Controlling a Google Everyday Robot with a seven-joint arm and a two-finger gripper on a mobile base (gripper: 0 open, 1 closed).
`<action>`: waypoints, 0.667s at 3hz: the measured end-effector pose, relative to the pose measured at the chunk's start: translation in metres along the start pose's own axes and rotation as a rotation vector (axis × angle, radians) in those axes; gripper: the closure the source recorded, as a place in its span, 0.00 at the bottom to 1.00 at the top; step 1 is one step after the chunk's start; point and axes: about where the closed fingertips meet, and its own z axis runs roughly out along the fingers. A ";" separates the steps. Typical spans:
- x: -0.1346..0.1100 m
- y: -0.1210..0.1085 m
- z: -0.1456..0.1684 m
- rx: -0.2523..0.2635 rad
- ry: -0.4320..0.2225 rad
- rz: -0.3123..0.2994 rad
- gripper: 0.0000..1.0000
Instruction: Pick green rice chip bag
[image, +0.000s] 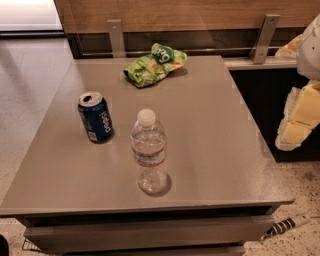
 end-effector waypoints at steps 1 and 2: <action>0.000 0.000 0.000 0.000 0.000 0.000 0.00; -0.012 -0.019 0.004 0.048 -0.059 -0.011 0.00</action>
Offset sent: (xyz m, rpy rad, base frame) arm 0.0798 0.0244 0.0150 0.1519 -0.2194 0.0621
